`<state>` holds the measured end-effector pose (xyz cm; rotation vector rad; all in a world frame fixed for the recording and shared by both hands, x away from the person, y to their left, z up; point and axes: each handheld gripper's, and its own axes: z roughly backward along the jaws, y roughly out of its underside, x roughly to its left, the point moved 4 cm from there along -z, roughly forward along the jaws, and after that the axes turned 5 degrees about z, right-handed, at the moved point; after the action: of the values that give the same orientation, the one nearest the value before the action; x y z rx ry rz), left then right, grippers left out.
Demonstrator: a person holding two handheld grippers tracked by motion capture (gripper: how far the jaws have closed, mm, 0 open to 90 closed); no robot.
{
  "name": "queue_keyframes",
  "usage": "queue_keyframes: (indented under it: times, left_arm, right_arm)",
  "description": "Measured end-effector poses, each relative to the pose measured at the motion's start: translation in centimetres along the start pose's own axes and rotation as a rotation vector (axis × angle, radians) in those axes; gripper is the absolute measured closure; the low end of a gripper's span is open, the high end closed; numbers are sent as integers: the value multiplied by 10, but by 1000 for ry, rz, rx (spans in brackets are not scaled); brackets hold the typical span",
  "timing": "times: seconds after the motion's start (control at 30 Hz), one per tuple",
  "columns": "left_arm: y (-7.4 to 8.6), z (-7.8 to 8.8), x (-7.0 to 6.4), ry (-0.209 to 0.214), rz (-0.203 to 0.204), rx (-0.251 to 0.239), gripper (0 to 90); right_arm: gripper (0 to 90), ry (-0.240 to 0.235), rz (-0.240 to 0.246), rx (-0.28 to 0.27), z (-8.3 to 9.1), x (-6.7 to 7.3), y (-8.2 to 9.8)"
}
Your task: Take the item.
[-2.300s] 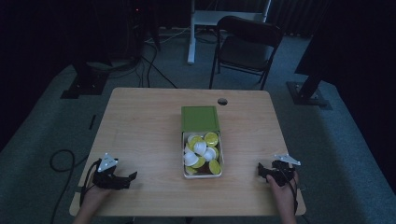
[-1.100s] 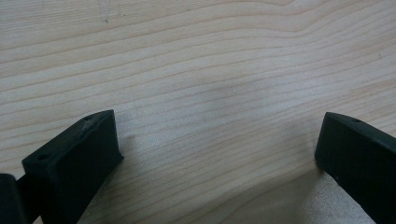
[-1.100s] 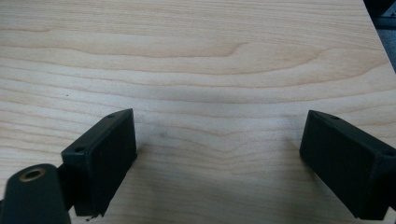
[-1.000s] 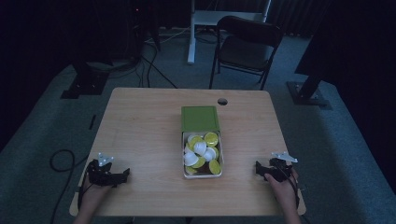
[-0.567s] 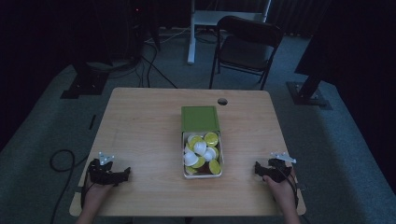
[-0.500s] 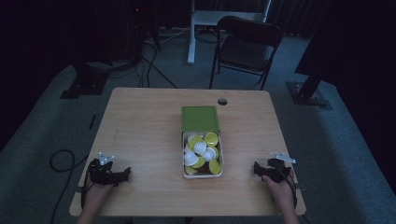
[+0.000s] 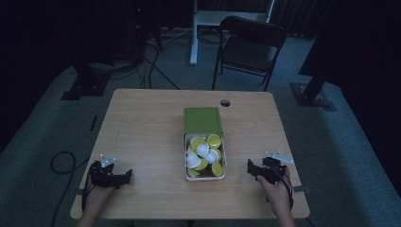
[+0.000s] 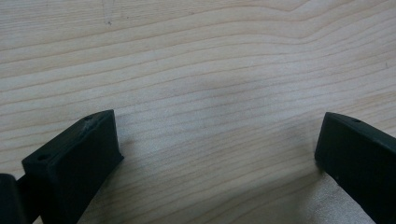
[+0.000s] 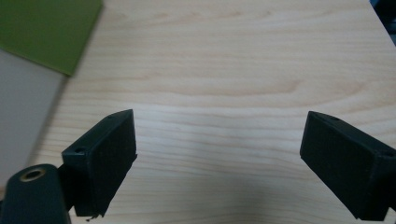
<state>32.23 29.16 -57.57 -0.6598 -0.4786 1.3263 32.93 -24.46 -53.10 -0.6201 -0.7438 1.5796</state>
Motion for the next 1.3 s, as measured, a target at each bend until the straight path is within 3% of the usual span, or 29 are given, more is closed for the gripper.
queue_keyframes:
  times: [0.47, 0.77, 1.1, 1.3]
  left_arm:
    - [0, 0, 0, 1, -1, 0, 0]
    - [0, 0, 0, 2, -6, 3, 0]
    - [0, 0, 0, 0, -5, 2, 0]
    - [0, 0, 0, 0, -5, 2, 0]
  right_arm:
    - [103, -69, 6, -93, 28, 31, -31]
    - [103, -129, 39, -158, 47, 63, -49]
    - [103, -194, 63, -185, 48, 99, -58]
    - [123, -221, 101, -181, 44, 120, -64]
